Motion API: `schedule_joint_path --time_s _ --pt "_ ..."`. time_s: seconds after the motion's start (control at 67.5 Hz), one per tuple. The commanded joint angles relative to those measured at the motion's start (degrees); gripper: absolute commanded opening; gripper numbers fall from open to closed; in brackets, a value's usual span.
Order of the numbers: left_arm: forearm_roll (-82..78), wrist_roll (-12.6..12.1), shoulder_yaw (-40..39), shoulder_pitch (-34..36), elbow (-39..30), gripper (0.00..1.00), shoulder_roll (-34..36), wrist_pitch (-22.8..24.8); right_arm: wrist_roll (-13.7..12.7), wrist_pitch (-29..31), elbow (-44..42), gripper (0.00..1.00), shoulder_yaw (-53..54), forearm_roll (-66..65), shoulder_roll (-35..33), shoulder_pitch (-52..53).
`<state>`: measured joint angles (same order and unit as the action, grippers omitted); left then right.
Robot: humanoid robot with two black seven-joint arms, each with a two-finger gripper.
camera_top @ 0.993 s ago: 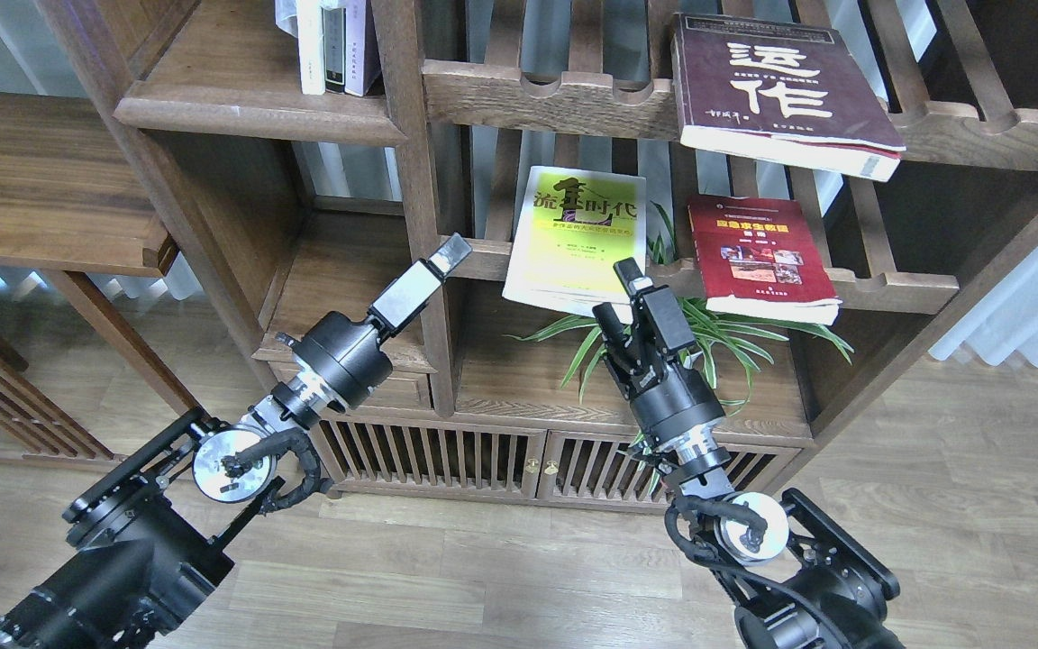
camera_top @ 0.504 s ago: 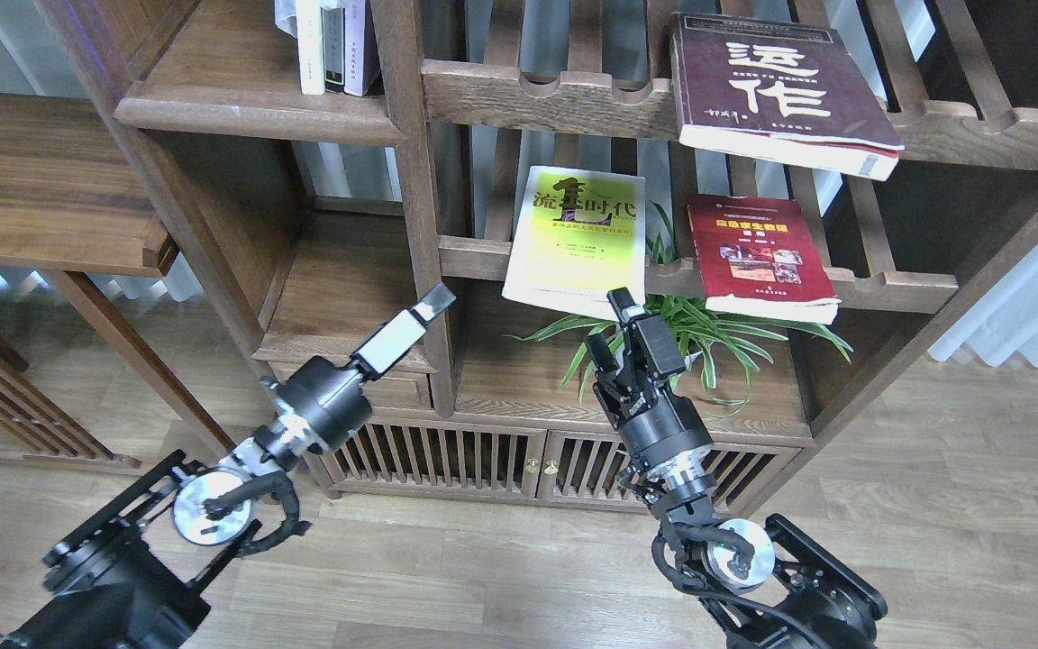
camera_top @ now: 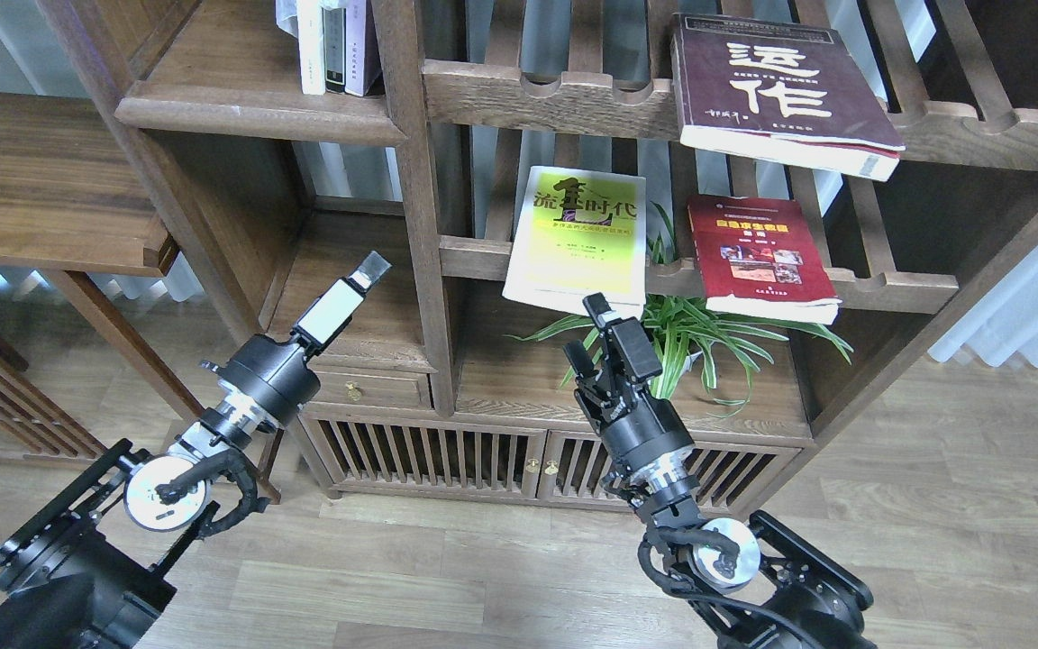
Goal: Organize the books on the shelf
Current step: 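Move the right gripper toward the yellow-green book on the middle shelf, then push the right gripper against the yellow-green book's lower edge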
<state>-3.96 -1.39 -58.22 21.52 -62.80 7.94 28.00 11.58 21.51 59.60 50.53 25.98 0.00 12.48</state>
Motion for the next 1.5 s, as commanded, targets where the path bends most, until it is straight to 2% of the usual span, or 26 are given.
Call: schedule_joint_path --time_s 0.0,0.193,0.296,0.548,0.845,1.482 --pt "0.00 -0.01 -0.05 -1.13 -0.13 1.00 0.06 0.00 1.43 -5.51 -0.10 0.99 -0.08 0.21 0.00 1.76" --pt "-0.08 -0.10 0.65 -1.22 0.13 1.00 0.06 0.00 1.43 -15.09 -0.10 0.99 -1.75 2.23 0.00 4.75" --pt "-0.08 -0.10 0.74 -1.31 0.31 1.00 0.06 0.00 1.43 -17.56 -0.10 0.99 -3.78 3.82 0.00 6.33" --pt "-0.08 -0.10 0.74 -1.84 0.57 1.00 0.06 0.00 1.34 -18.00 -0.98 0.99 -6.41 6.46 0.00 10.37" --pt "-0.08 -0.10 0.91 -1.84 0.84 1.00 -0.03 0.00 1.26 -18.00 -6.86 0.98 -6.24 11.29 0.00 18.54" --pt "-0.17 -0.19 1.00 -2.28 0.93 1.00 -0.47 0.00 1.34 -21.07 -15.22 0.91 -1.93 11.64 0.00 18.90"
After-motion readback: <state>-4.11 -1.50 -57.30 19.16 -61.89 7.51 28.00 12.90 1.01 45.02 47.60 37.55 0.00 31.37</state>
